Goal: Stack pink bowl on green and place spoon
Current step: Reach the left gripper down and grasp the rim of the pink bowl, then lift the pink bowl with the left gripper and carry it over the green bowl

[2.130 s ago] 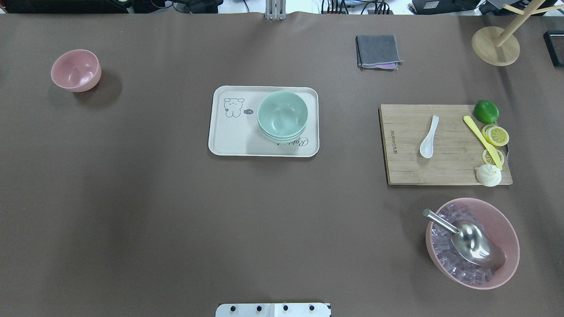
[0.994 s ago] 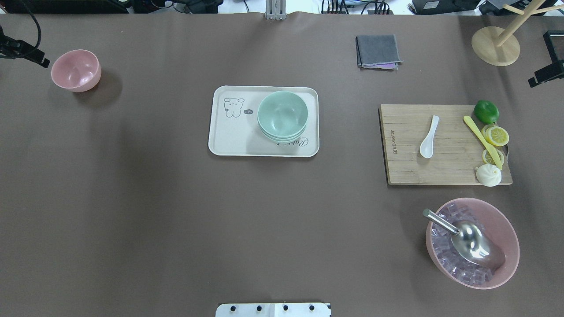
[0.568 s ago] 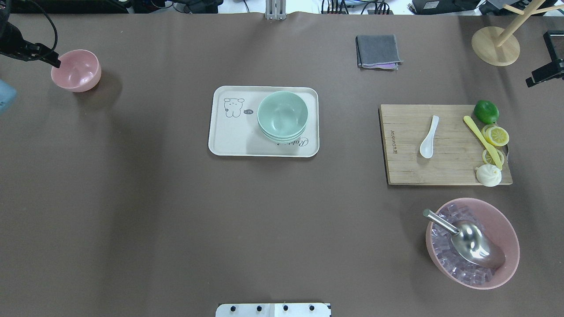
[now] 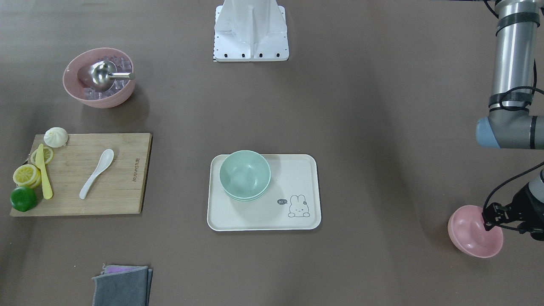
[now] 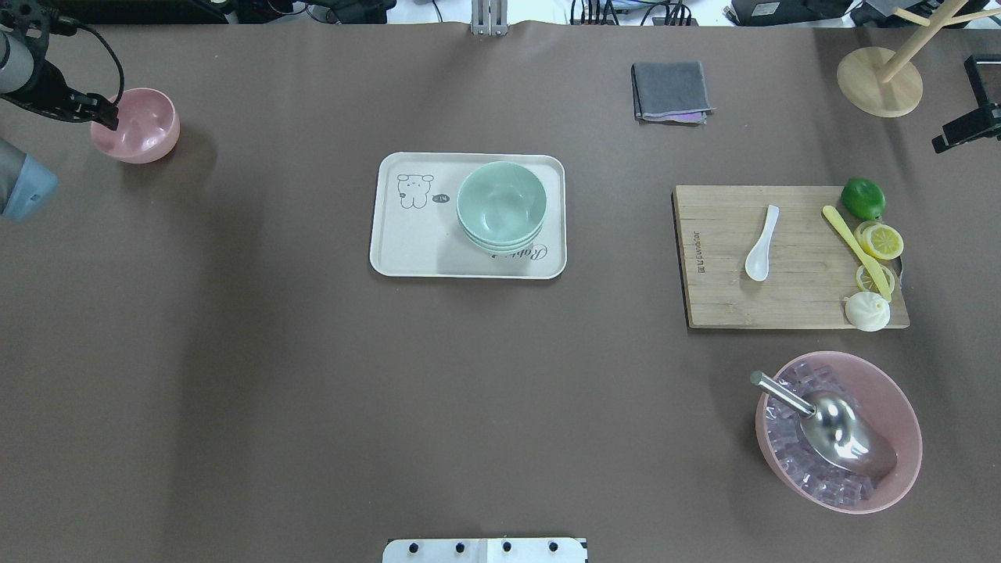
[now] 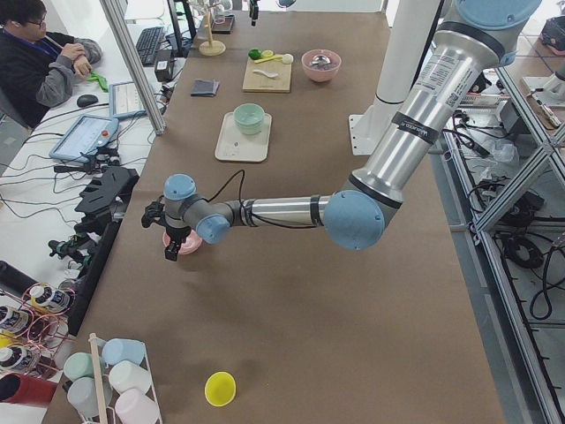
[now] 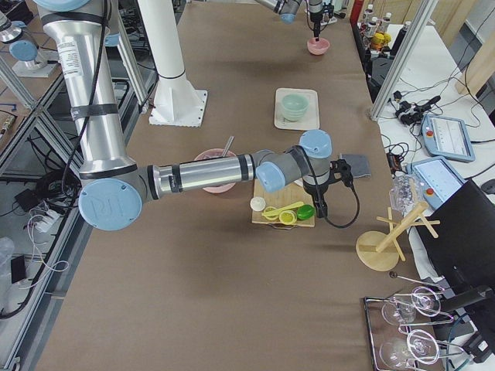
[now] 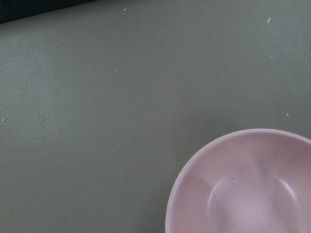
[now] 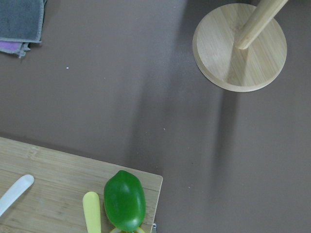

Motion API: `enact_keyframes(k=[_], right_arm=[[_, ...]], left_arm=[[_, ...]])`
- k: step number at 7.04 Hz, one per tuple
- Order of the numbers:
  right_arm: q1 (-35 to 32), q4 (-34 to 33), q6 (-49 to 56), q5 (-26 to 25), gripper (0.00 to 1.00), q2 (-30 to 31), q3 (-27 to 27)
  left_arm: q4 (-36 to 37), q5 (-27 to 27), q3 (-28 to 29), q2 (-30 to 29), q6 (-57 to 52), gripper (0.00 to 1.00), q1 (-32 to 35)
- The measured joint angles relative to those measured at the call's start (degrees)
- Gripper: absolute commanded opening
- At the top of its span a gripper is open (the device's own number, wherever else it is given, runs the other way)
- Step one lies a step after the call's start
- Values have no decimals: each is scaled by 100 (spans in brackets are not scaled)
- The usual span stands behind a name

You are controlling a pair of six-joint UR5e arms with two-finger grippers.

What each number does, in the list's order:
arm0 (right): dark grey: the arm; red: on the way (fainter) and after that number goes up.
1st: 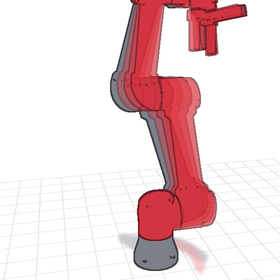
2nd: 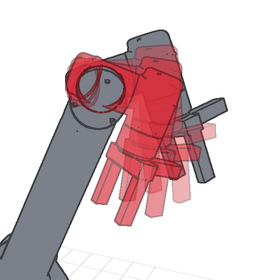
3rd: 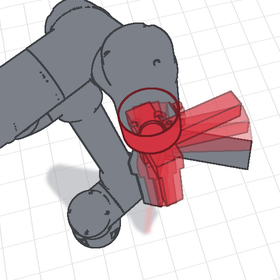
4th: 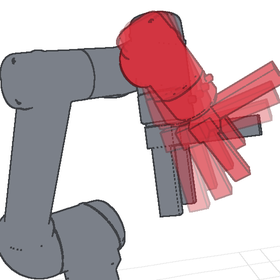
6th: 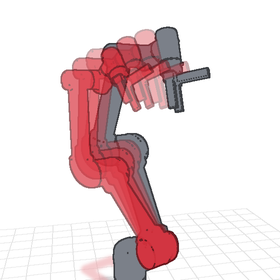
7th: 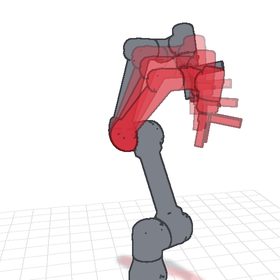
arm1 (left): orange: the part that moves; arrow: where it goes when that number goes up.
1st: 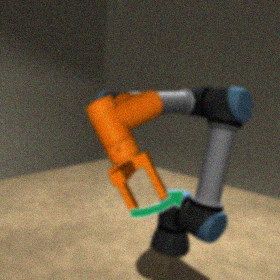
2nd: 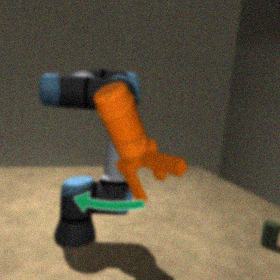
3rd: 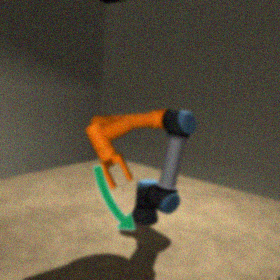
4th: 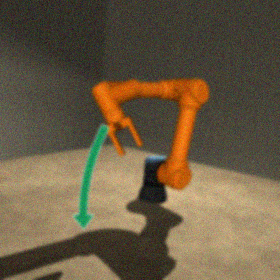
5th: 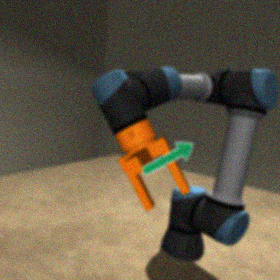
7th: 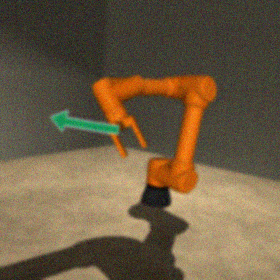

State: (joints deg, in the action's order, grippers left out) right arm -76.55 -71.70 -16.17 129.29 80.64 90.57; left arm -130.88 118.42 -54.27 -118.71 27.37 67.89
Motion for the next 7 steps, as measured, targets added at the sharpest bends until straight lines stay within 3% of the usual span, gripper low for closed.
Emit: enact_keyframes(k=[2, 5, 7], right_arm=[[19, 0, 0, 0, 100, -29, 7], [35, -2, 0, 6, 100, -62, 37], [35, -2, -2, 11, 100, -64, 52]], left_arm=[[-116, -10, 34, 43, 13, 0, -18], [-194, 42, -6, 78, 53, 0, -21], [-172, 286, -573, 130, 510, 0, -11]])
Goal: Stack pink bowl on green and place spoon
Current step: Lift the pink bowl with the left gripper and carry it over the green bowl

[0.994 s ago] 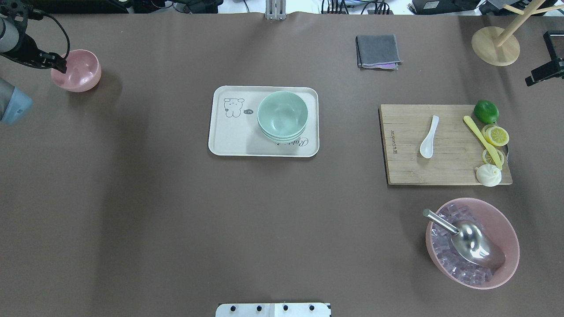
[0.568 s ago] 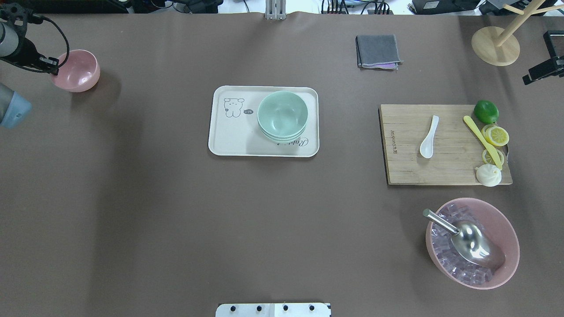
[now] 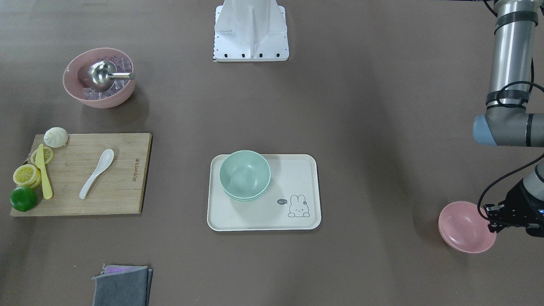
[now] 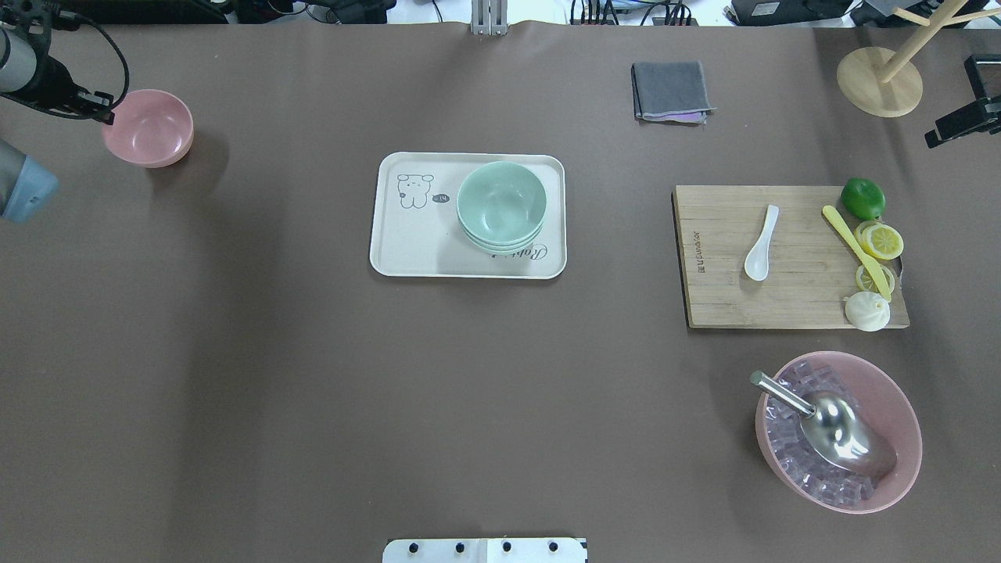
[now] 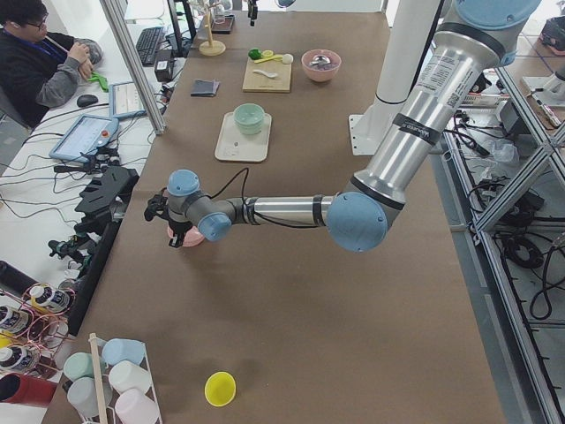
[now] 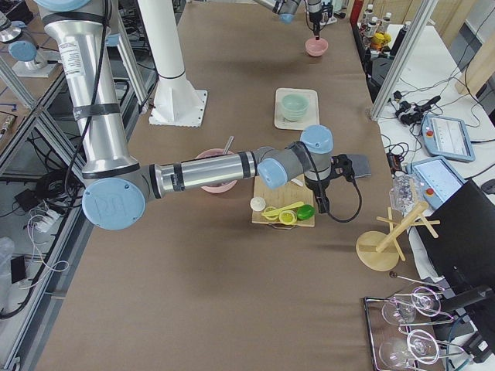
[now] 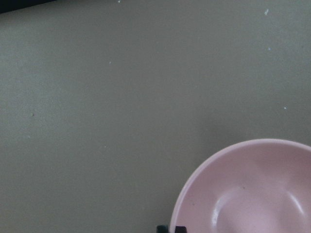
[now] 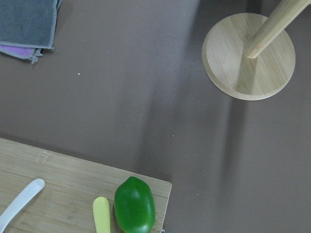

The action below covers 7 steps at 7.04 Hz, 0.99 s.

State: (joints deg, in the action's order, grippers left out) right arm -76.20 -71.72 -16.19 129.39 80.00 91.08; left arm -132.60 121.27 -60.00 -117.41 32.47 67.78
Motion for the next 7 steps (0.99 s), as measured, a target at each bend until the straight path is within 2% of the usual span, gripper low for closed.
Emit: enact_keyframes(k=[2, 4, 6, 7], right_arm=[[0, 0, -20, 6, 100, 5, 11], [4, 0, -46, 7, 100, 7, 14], [3, 0, -70, 7, 100, 7, 15], [5, 2, -97, 9, 100, 7, 15]], left_arm=[[46, 227, -835, 92, 833, 0, -71], [49, 431, -1766, 95, 2324, 0, -619], [415, 16, -2514, -145, 3375, 0, -1460], [987, -257, -2800, -442, 3639, 0, -1798]])
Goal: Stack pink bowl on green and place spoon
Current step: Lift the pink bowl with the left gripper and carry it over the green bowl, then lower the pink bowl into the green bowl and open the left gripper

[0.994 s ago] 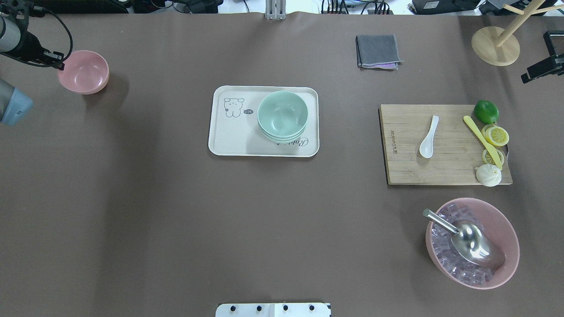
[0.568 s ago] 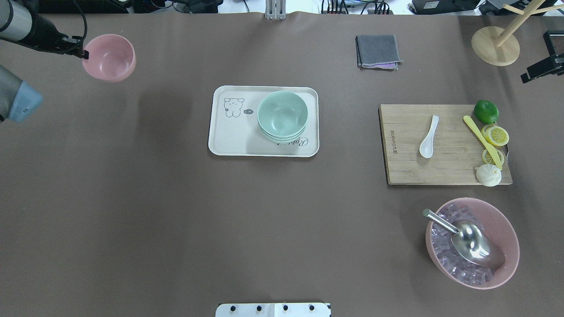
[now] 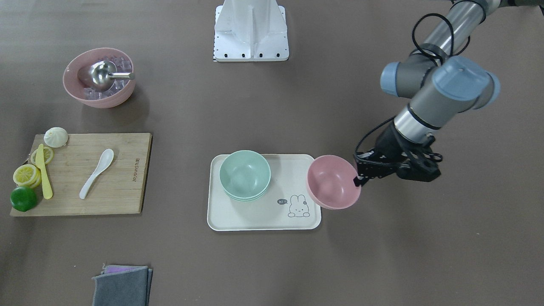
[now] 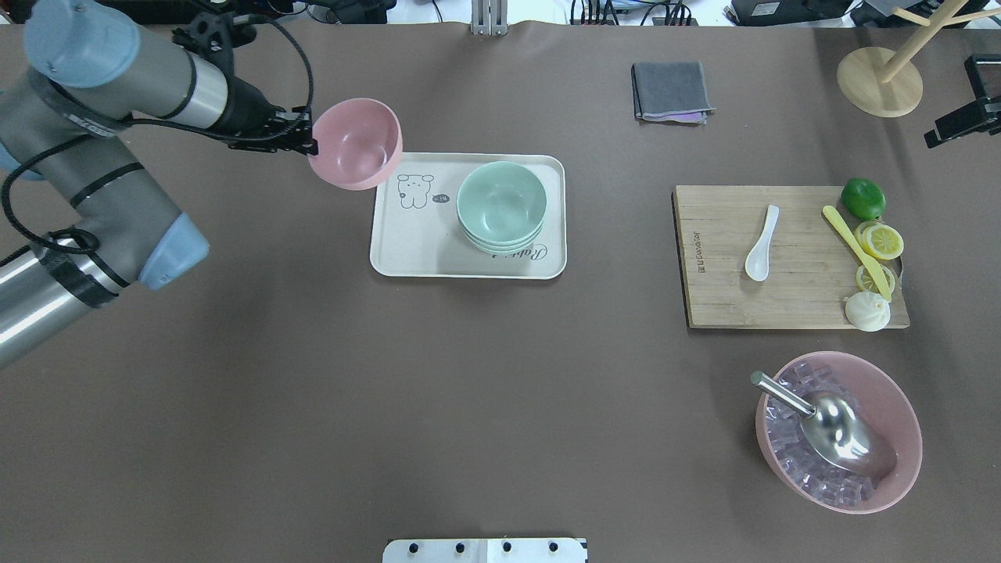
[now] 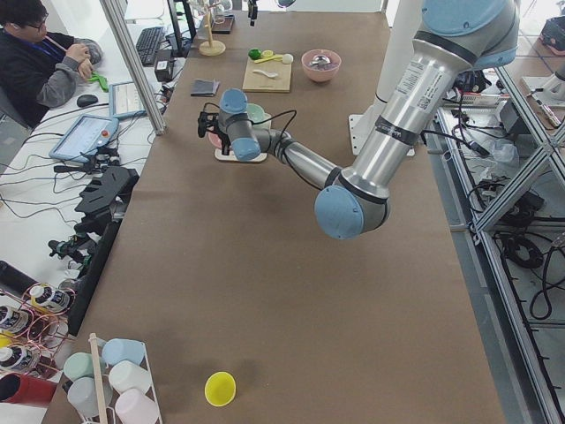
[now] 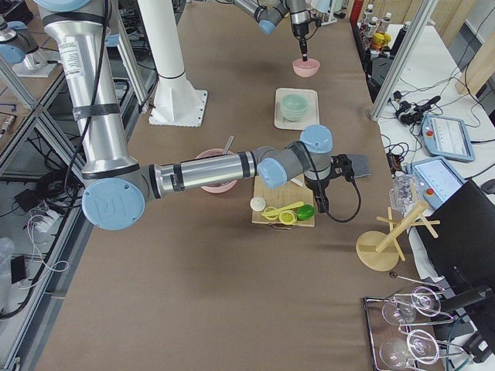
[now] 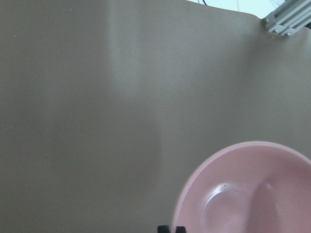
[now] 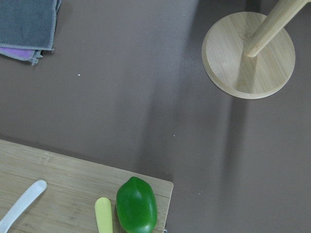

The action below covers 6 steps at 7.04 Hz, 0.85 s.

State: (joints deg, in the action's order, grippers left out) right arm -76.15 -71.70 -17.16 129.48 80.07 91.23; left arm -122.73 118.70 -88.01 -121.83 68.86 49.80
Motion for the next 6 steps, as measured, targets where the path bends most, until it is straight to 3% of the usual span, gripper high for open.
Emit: enact_keyframes(k=[3, 6], right_arm=[[3, 7, -23, 4, 100, 0, 6], [4, 5, -32, 7, 100, 0, 20]], left_arm=[[1440, -761, -208, -1094, 622, 0, -797], [1648, -1402, 303, -1635, 916, 0, -1278]])
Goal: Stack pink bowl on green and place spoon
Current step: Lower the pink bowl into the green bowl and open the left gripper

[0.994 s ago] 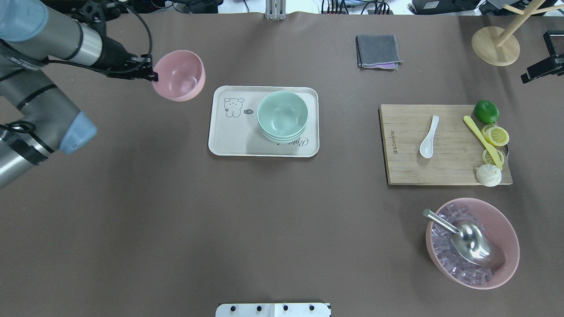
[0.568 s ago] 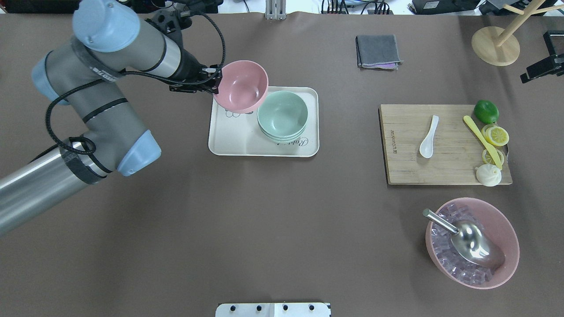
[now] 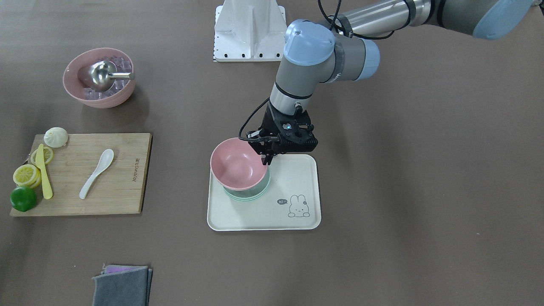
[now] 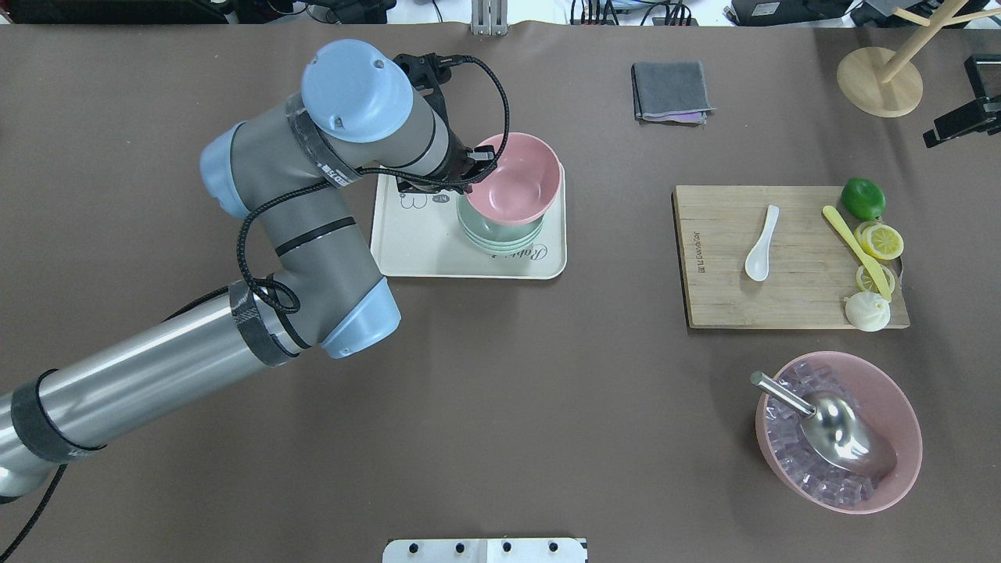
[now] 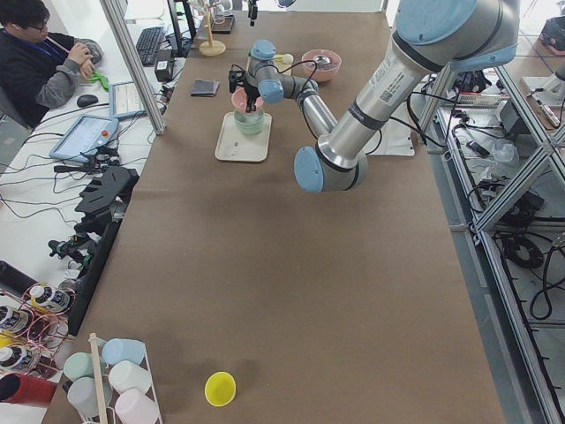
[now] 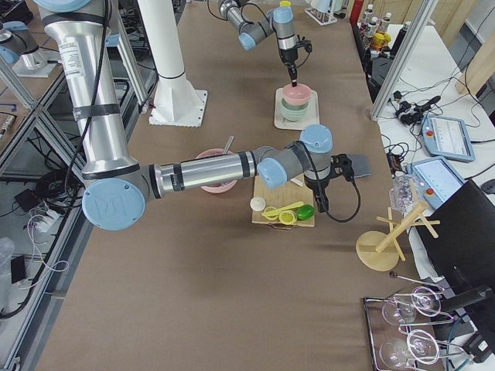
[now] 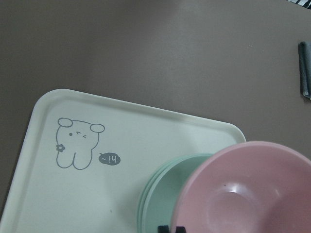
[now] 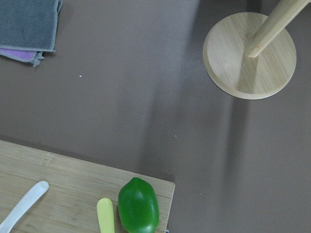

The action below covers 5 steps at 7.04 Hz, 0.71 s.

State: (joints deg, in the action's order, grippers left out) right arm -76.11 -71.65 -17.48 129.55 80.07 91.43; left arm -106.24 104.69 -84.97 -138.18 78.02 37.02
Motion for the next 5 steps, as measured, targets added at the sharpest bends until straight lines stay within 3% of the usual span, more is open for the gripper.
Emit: enact_keyframes(k=[5], right_arm=[[-3, -7, -18, 0, 100, 5, 15]], left_arm=[[-31, -89, 328, 0, -91, 0, -56]])
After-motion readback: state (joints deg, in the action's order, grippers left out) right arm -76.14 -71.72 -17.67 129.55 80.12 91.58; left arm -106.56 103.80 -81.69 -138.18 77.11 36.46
